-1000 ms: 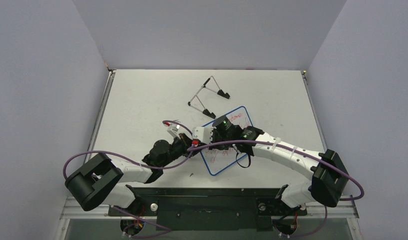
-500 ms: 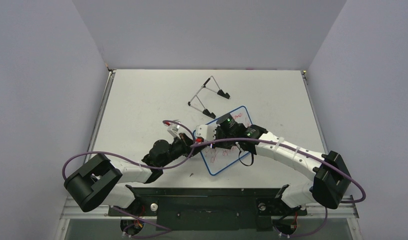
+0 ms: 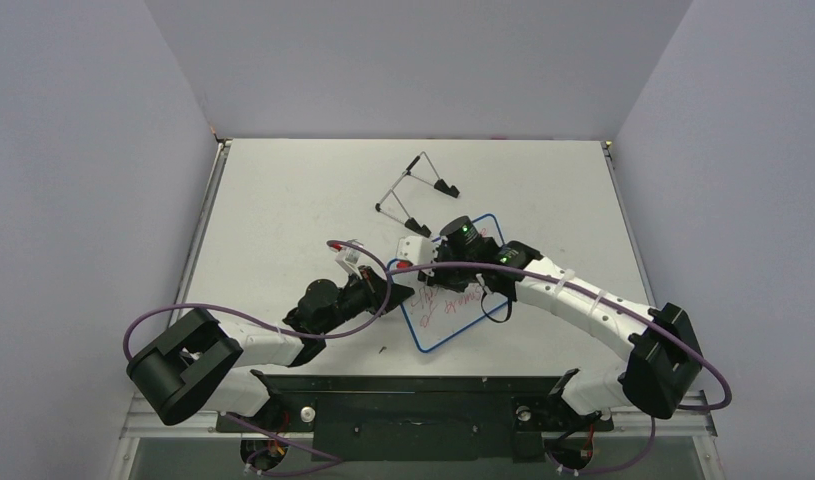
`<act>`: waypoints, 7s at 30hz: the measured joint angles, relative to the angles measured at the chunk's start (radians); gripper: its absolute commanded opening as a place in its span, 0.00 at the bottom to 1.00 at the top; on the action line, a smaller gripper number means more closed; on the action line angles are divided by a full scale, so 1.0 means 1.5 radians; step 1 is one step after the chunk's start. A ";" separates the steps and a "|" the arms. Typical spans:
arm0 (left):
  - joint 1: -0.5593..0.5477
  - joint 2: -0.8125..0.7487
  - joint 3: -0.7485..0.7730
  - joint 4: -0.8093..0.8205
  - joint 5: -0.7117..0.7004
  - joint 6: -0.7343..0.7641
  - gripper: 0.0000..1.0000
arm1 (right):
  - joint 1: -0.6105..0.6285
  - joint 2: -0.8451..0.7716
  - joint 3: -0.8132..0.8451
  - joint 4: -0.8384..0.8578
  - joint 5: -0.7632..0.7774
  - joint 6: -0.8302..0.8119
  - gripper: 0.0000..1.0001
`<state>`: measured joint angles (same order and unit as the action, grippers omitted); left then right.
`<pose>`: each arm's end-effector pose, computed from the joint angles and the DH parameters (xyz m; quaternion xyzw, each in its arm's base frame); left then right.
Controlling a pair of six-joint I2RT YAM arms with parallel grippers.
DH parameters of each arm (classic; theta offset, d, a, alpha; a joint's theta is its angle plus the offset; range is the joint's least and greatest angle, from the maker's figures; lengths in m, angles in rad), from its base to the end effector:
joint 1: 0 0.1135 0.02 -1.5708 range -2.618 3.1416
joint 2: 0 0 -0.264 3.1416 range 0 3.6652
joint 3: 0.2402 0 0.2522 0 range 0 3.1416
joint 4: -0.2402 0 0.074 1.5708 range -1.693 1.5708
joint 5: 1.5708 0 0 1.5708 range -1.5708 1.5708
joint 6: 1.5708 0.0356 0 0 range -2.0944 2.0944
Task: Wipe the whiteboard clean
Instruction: Erase the whiteboard at the center of the board.
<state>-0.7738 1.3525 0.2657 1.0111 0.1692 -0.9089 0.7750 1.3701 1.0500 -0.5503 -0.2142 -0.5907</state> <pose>0.1665 -0.1711 0.1741 0.0080 0.7329 -0.5463 0.4053 0.2011 0.2075 0.2689 -0.6178 0.7014 0.1314 0.3304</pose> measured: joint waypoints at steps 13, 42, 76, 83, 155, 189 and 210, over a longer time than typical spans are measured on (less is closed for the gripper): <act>-0.002 -0.008 0.003 -0.019 -0.005 -0.001 0.00 | 0.040 0.007 0.000 0.020 0.052 0.020 0.00; -0.004 -0.010 0.006 -0.023 -0.006 0.003 0.00 | 0.000 -0.006 -0.012 0.017 -0.020 0.039 0.00; -0.010 -0.019 0.010 -0.035 -0.008 0.014 0.00 | -0.054 -0.018 -0.021 0.052 -0.004 0.075 0.00; -0.010 -0.046 0.010 -0.068 -0.013 0.014 0.00 | -0.006 -0.021 -0.024 0.031 -0.041 0.042 0.00; -0.012 -0.076 0.033 -0.128 -0.011 0.067 0.00 | -0.124 -0.095 -0.017 0.052 -0.161 0.141 0.00; -0.015 -0.077 0.029 -0.133 -0.030 0.055 0.00 | -0.106 -0.036 -0.049 0.076 -0.051 0.119 0.00; -0.015 -0.076 0.020 -0.122 -0.035 0.052 0.00 | -0.124 -0.037 -0.065 0.079 -0.087 0.111 0.00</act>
<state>-0.7967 1.2385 0.2958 0.8276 0.1173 -0.8303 0.5888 1.3151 0.9524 -0.4324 -0.3443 -0.4244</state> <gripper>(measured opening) 0.035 0.209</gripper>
